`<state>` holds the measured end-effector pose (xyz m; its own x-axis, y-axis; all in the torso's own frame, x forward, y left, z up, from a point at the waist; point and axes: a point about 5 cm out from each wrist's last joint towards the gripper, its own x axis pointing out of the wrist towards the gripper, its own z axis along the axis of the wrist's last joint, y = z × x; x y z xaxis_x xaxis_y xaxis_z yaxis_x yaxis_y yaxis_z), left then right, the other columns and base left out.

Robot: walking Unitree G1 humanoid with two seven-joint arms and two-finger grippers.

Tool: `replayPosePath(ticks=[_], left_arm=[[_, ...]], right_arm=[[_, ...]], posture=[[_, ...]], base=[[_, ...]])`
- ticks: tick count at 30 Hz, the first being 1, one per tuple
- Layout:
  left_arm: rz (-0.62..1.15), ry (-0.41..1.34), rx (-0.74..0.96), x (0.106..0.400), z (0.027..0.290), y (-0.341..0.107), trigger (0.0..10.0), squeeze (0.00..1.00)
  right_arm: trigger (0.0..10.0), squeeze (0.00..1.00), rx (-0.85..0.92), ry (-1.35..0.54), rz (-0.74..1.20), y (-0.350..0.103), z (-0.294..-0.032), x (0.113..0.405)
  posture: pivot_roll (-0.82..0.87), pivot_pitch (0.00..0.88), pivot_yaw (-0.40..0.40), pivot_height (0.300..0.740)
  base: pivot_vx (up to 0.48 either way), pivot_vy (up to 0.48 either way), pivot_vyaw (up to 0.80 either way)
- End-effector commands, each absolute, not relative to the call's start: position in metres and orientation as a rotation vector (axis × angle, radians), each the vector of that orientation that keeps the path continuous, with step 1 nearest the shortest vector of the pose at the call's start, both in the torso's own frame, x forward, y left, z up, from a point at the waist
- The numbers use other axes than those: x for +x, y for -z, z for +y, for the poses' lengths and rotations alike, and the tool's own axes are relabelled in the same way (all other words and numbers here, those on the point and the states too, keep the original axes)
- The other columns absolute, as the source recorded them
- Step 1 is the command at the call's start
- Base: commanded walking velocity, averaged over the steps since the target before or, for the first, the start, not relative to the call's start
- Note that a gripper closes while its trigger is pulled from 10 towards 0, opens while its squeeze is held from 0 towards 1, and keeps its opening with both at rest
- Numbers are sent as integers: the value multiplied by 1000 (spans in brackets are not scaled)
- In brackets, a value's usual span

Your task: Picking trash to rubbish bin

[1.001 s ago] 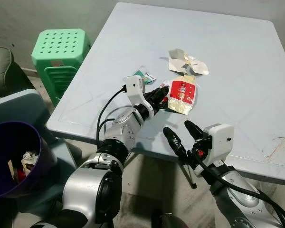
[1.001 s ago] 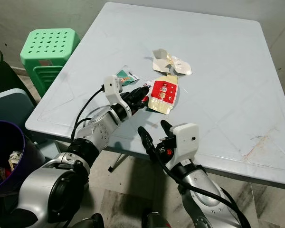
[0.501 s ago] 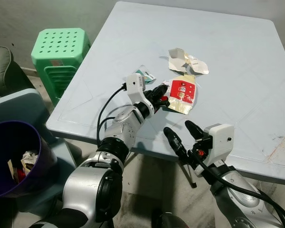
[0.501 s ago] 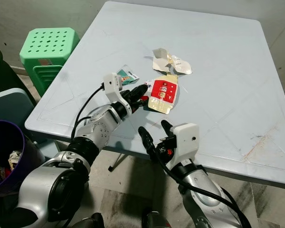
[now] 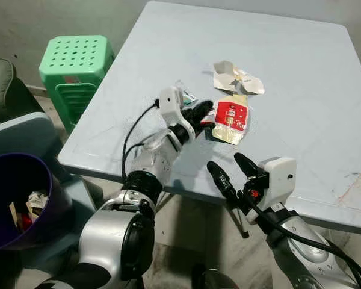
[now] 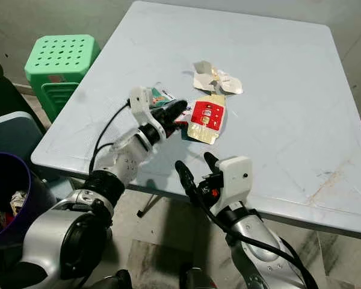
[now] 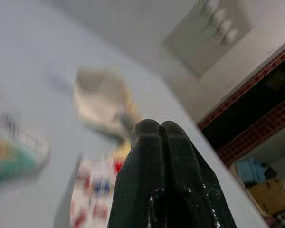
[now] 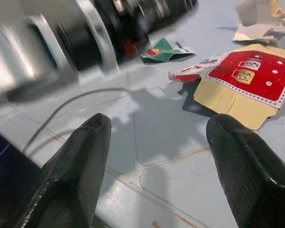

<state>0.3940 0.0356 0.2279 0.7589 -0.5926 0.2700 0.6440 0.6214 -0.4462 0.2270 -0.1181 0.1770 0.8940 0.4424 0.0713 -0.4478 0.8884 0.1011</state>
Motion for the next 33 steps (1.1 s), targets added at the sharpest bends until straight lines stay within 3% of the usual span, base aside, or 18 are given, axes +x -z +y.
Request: replayPosePath(ticks=[1, 13, 14, 15, 23, 27, 31, 32, 33], left_arm=[[-116, 742, -540, 392, 35, -233, 0, 0], [-188, 732, -508, 380, 59, -244, 0, 0], [-171, 726, -489, 379, 59, -241, 4667, 0], [-155, 720, -473, 379, 60, -239, 10000, 0], [-163, 712, -296, 367, 65, -229, 10000, 0], [-178, 653, -144, 352, 82, -219, 10000, 0], [-173, 610, -129, 346, 92, -213, 10000, 0], [-169, 586, -135, 344, 97, -212, 10000, 0], [-156, 537, -147, 341, 107, -208, 10000, 0]], right_arm=[[10000, 0, 120, -473, -54, -178, -116, 226], [10000, 0, 123, -514, -60, -177, -110, 233], [10000, 0, 123, -517, -60, -177, -110, 234], [10000, 0, 123, -519, -60, -177, -110, 234], [10000, 0, 140, -513, -69, -176, -111, 239], [10000, 0, 170, -433, -62, -173, -119, 245], [10000, 0, 193, -393, -63, -171, -125, 246], [10000, 1000, 203, -362, -61, -170, -128, 248], [10000, 1000, 215, -307, -56, -168, -135, 251]], posture=[[-234, 246, -26, 740], [-189, 225, -45, 740], [-187, 222, -46, 740], [-187, 221, -47, 740], [-179, 214, -41, 740], [-178, 209, -30, 740], [-173, 205, -27, 740], [-170, 204, -26, 740], [-159, 197, -24, 740]], base=[[0, 0, 0], [0, 0, 0], [0, 0, 0], [0, 0, 0], [0, 0, 0], [0, 0, 0], [0, 0, 0], [0, 0, 0], [0, 0, 0]])
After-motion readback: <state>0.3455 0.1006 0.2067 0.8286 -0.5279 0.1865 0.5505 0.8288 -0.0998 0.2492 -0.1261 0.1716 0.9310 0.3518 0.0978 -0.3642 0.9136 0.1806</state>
